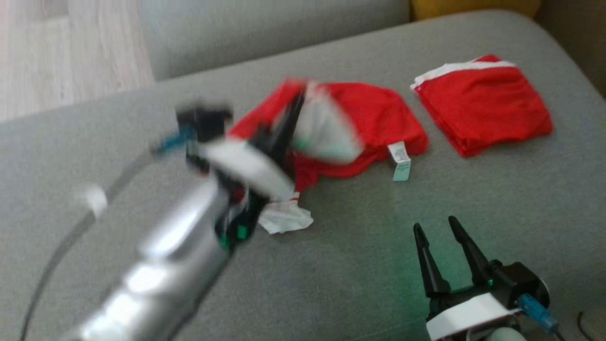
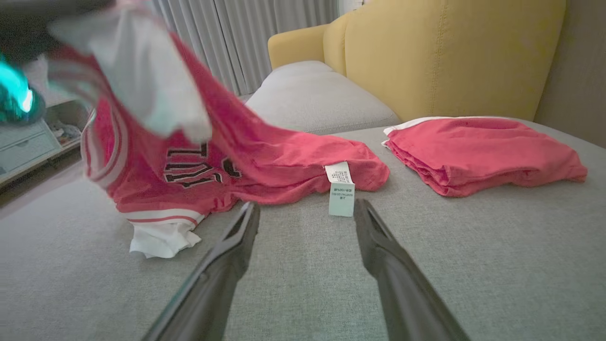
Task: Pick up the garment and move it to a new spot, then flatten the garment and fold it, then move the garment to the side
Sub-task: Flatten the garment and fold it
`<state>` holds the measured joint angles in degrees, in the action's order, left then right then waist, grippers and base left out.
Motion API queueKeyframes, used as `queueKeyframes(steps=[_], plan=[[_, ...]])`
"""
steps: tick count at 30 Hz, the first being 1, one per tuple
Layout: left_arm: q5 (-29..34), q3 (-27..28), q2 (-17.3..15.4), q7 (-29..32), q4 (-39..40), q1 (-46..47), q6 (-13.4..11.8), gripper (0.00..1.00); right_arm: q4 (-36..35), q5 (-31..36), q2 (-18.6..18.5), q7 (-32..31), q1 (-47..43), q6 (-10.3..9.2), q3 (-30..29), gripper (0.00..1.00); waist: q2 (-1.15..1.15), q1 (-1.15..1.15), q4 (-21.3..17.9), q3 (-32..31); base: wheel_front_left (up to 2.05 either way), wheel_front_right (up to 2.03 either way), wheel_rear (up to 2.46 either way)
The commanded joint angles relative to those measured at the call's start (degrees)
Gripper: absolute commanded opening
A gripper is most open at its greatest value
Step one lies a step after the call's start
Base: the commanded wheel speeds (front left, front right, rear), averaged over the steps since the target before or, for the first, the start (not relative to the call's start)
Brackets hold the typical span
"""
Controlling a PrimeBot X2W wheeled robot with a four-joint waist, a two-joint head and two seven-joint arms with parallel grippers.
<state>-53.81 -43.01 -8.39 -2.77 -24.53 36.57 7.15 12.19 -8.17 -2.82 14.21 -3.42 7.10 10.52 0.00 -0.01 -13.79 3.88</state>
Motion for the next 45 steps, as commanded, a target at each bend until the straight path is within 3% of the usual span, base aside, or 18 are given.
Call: queueKeyframes(steps=[1,6,12,21,22,23,27,32,35,39,42,45], plan=[[-1.15,1.94,-0.46,0.86,4.06,8.29,0.34,0.00,-1.33,-0.47,-0.10,0.79,0.54,0.39,1.70,1.00,0.00,0.01,-0.99,-2.47,0.00,0.00,0.00],[-3.41,5.76,1.57,3.29,4.72,22.23,0.14,0.00,-1.28,-1.36,-0.08,0.79,0.14,0.39,2.45,1.00,0.00,0.01,-3.13,-4.20,0.00,0.00,0.00],[-2.07,10.42,1.13,2.59,-3.80,34.38,-3.40,0.00,-1.61,-2.15,-0.07,0.79,-0.39,0.39,2.77,1.00,0.00,0.01,-3.85,-4.42,0.00,0.00,0.00],[-1.45,10.66,-1.84,3.16,-20.96,30.88,-6.46,0.00,-1.85,-2.73,-0.07,0.79,0.55,0.39,3.17,1.00,0.00,0.01,-2.16,-1.37,0.00,0.00,0.00],[-1.44,10.41,-2.17,3.20,-22.88,29.65,-6.26,0.16,-1.89,-2.76,-0.07,0.79,1.06,0.39,3.41,1.00,0.00,0.01,-2.09,-0.57,0.00,0.00,0.00],[-1.52,10.07,-2.77,2.63,-26.12,27.22,-5.29,1.00,-2.00,-2.80,-0.07,0.79,2.15,0.39,3.77,1.00,0.00,0.01,-2.04,0.96,0.00,0.00,0.00],[-1.18,10.17,-4.02,-2.65,-29.60,23.90,-2.86,1.00,-2.12,-2.68,-0.06,0.79,3.34,0.39,3.33,1.00,0.00,0.01,-1.73,3.13,0.00,0.00,0.00],[3.98,7.36,-5.89,-10.94,-29.46,19.13,-1.68,1.00,-2.10,-2.01,-0.06,0.79,2.35,0.39,1.79,1.00,0.00,0.01,-0.35,2.80,0.00,0.00,0.00],[8.50,5.98,-6.50,-12.10,-26.43,14.25,-3.59,1.00,-2.04,-1.58,-0.06,0.79,1.01,0.39,0.86,1.00,0.00,0.01,1.10,1.93,0.00,0.00,0.00],[15.86,7.31,-5.73,-12.19,-15.01,3.73,-8.76,1.00,-2.24,-1.07,-0.06,0.79,-0.20,0.39,0.33,1.00,0.00,0.01,3.03,1.11,0.00,0.00,0.00],[20.31,4.71,-3.38,-12.20,-9.10,-5.16,-9.99,1.00,-2.32,-0.62,-0.06,0.79,-0.50,0.39,0.28,1.00,0.00,0.01,4.26,1.10,0.00,0.00,0.00],[22.76,0.79,-0.74,-12.21,-7.99,-10.50,-10.15,1.00,-2.29,-0.36,-0.06,0.79,-0.21,0.39,0.55,1.00,0.00,0.01,4.74,1.63,0.00,0.00,0.00]])
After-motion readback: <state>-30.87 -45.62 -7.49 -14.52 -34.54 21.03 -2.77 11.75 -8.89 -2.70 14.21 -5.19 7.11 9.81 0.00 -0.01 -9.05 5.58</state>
